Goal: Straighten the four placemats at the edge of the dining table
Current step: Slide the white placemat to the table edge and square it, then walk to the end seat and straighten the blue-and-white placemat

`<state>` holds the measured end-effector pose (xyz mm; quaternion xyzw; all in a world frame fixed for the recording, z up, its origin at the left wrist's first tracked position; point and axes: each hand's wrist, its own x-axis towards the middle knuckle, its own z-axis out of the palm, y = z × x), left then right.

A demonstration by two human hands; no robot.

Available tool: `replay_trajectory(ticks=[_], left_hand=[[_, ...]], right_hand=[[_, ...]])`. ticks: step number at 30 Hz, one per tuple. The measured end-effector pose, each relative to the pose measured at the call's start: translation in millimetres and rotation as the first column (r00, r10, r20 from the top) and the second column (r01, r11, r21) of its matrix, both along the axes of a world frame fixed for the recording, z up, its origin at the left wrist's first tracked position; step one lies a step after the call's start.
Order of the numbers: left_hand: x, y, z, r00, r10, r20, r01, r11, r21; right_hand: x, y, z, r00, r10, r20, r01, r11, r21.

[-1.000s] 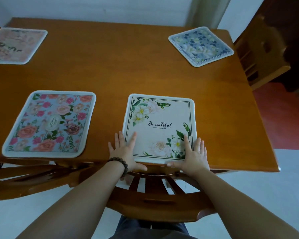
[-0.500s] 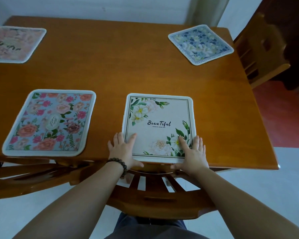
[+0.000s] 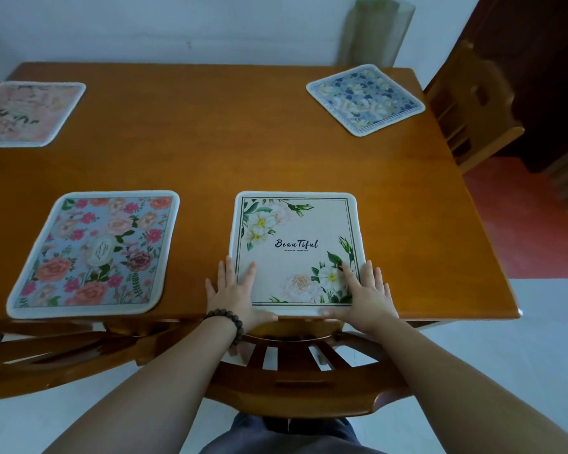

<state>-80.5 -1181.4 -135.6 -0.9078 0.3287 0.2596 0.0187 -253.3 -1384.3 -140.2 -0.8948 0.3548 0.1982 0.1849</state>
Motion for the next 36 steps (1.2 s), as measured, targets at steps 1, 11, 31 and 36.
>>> replay_trajectory(ticks=[1, 11, 31, 36], left_hand=[[0, -1, 2, 1.0, 0.0, 0.013, 0.0, 1.0, -0.029], [-20, -81, 27, 0.981, -0.132, 0.139, 0.163, 0.956, -0.244], [-145, -304, 60, 0.915, -0.34, 0.215, 0.395, 0.864, -0.312], [-200, -386, 55, 0.955, -0.212, 0.207, 0.269, 0.913, -0.307]], right_hand=[[-1, -3, 3, 0.999, -0.022, 0.026, 0.022, 1.0, -0.008], [-42, -35, 40, 0.932, -0.294, 0.213, 0.327, 0.935, -0.136], [-203, -201, 79, 0.791, -0.487, 0.37, 0.578, 0.794, -0.189], [-243, -297, 68, 0.839, -0.393, 0.376, 0.479, 0.861, -0.169]])
